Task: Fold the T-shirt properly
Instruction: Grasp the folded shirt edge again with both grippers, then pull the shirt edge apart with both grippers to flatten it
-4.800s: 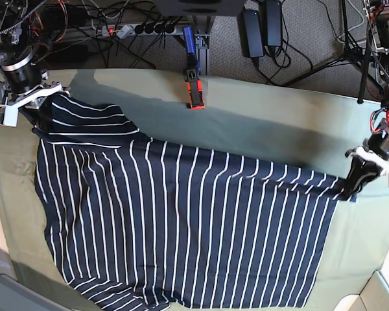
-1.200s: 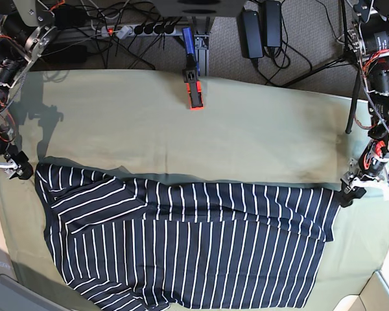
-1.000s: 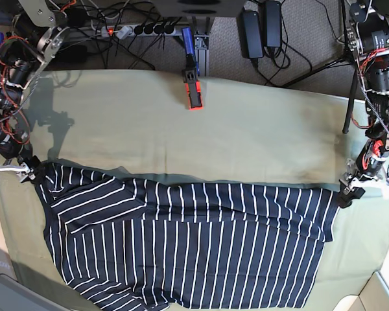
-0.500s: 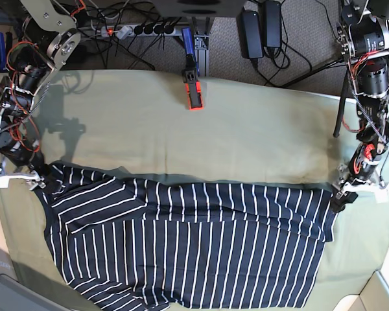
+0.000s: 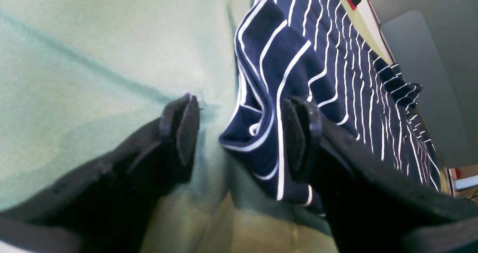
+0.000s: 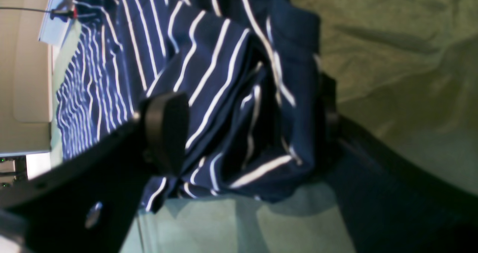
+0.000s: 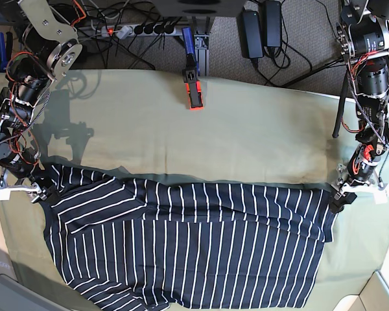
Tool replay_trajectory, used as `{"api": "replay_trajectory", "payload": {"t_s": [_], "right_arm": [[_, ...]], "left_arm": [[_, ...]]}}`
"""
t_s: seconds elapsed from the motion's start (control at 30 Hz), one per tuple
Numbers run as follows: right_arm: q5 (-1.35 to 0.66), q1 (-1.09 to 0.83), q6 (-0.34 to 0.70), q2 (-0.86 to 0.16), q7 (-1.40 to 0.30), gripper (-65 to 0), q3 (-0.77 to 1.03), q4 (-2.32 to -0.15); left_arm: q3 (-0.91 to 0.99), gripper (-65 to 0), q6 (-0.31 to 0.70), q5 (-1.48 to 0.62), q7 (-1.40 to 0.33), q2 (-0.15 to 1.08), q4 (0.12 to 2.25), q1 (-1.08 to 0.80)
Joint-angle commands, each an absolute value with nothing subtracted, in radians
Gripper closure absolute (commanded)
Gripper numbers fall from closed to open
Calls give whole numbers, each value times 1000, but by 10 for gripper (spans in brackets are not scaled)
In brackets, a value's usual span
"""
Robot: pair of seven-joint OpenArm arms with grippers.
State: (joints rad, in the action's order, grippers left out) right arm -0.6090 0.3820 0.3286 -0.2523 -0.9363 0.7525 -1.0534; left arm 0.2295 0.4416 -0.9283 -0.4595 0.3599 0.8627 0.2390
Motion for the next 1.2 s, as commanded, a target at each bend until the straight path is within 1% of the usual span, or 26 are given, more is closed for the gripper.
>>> {"api": "replay_trajectory", "payload": {"t_s": [0.0, 0.47, 0.6, 0.63, 0.67, 0.7, 0.77, 0.8, 0.83, 0.9, 1.0, 1.07, 1.17], "right_arm": [[-625, 407, 374, -271, -920, -434, 753, -1066], [-606, 406, 374, -270, -913, -432, 753, -1066], [-606, 406, 374, -268, -914, -432, 752, -1066], [-606, 406, 374, -268, -913, -428, 752, -1066], [-606, 406, 374, -268, -913, -391, 752, -1066], [-606, 406, 374, -268, -913, -325, 752, -1066], [-606, 406, 374, -268, -913, -157, 752, -1066], [-606, 406, 374, -268, -913, -66, 752, -1066], [-606, 406, 374, -268, -913, 0, 752, -1066], [-606, 406, 375, -268, -914, 0, 752, -1066], [-606, 406, 375, -268, -918, 0, 752, -1066], [-606, 406, 375, -269, -926, 0, 752, -1066], [-609, 403, 376, -271, -954, 0, 752, -1066]], "left_arm": [[224, -393, 430, -924, -498, 356, 867, 252], [220, -392, 430, -892, -530, 318, 867, 251], [192, -390, 430, -884, -531, 313, 867, 252], [183, -374, 430, -884, -531, 313, 868, 252], [176, -340, 430, -884, -531, 313, 868, 252], [171, -288, 430, -882, -531, 313, 868, 252], [170, -176, 431, -873, -527, 313, 868, 252], [170, -134, 435, -873, -520, 313, 869, 252], [170, -102, 447, -871, -517, 313, 870, 252], [170, -48, 474, -869, -513, 313, 874, 252], [171, -3, 492, -871, -512, 316, 885, 252], [171, 0, 504, -871, -514, 324, 899, 251], [170, 0, 552, -888, -556, 344, 923, 249]]}}
